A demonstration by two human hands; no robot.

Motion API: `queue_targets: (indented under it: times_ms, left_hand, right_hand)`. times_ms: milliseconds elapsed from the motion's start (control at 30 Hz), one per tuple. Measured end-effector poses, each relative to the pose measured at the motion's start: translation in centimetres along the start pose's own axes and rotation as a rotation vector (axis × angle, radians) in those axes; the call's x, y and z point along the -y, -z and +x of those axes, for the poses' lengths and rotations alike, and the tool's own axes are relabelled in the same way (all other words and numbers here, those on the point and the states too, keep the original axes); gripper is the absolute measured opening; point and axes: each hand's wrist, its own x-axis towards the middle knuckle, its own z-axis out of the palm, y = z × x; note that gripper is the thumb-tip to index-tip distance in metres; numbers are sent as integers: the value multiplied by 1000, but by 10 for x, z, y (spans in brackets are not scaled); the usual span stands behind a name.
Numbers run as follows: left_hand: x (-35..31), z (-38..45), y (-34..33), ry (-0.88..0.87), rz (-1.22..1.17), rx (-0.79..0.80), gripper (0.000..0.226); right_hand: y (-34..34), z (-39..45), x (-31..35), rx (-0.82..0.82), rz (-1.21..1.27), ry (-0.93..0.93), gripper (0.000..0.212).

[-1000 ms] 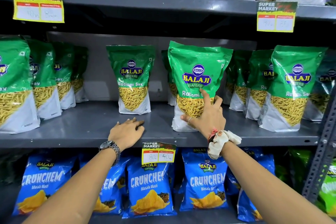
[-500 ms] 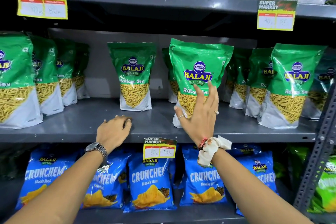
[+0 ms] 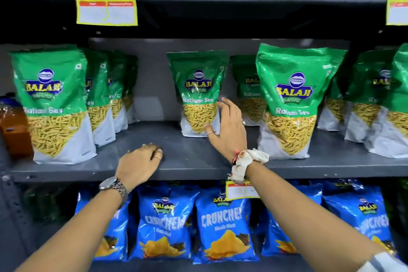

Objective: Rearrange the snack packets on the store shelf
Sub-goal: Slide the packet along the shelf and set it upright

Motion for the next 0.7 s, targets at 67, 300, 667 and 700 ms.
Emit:
queue_targets:
  times_ms: [67,300,667,700]
  left_hand:
    - [5,8,-5,-61,14,47,39]
    - [25,22,-19,-122,-48,71,46]
    - [17,17,-22,-99,-24,-15,63]
    - [17,18,-23,-96,-22,-19,63]
  right_hand:
    - [-20,17,2,101,-34,-103,68]
    - [-77,61,-8,271,1,-493,115]
    - [-116,60,-4,116,1,-535,135]
    - [-115,59,-5,124,-9,-528,135]
